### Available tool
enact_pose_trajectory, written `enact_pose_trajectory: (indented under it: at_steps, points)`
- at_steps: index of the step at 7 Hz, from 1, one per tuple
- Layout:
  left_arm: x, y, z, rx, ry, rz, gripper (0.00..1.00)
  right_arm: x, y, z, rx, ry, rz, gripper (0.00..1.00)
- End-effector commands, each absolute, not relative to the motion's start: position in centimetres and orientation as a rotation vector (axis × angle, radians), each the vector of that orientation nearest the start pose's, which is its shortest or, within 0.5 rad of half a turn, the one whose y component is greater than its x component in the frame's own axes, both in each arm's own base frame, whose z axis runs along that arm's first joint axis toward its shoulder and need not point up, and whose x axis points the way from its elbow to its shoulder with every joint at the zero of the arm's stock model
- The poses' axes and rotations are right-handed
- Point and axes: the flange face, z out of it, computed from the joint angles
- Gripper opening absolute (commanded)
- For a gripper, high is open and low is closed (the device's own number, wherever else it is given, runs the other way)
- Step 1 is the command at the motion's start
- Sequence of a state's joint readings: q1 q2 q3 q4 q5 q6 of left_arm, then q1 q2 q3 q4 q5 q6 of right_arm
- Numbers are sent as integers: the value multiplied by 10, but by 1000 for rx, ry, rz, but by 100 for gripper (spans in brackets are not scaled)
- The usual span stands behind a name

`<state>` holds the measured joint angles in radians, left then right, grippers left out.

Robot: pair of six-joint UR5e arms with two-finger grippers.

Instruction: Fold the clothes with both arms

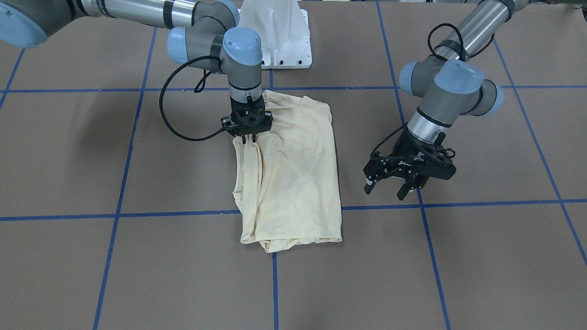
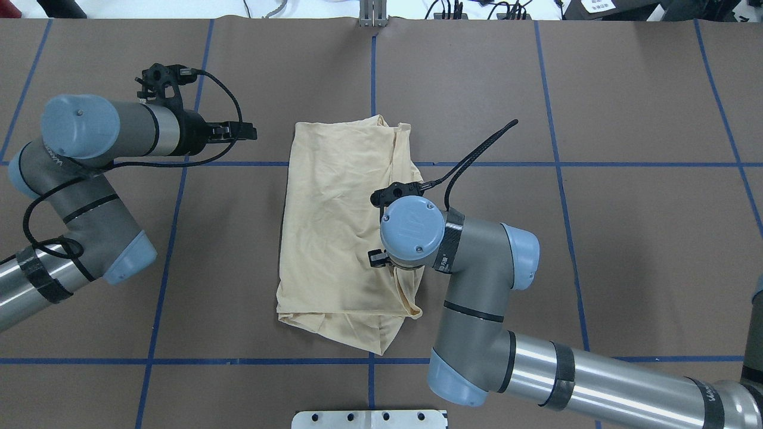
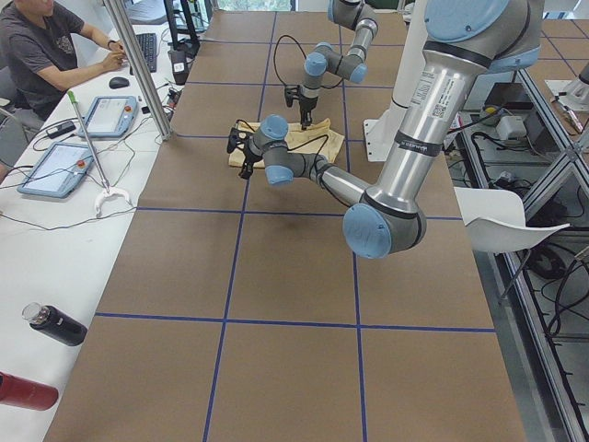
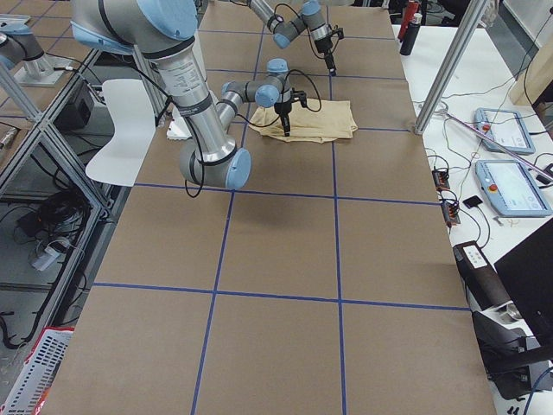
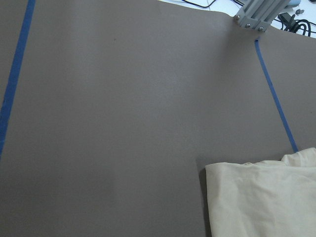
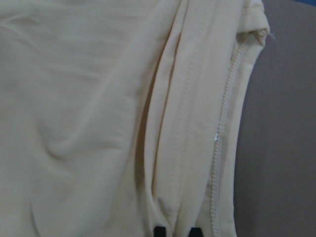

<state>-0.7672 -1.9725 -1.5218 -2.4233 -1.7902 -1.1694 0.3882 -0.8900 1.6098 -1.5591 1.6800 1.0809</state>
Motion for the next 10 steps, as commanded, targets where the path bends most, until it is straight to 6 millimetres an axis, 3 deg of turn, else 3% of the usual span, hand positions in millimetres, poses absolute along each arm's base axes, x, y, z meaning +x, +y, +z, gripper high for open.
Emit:
enact_pose_trajectory:
  at_steps: [1, 4, 10]
  points:
    - [399, -539, 361, 501, 1106, -187, 100, -598, -381, 237, 222, -716, -132, 25]
    - [400, -541, 367, 494, 1098, -191, 100, -599, -381, 234, 229, -718, -131, 29]
    - [401, -541, 367, 492, 1097, -192, 100, -605, -374, 233, 227, -725, -143, 21]
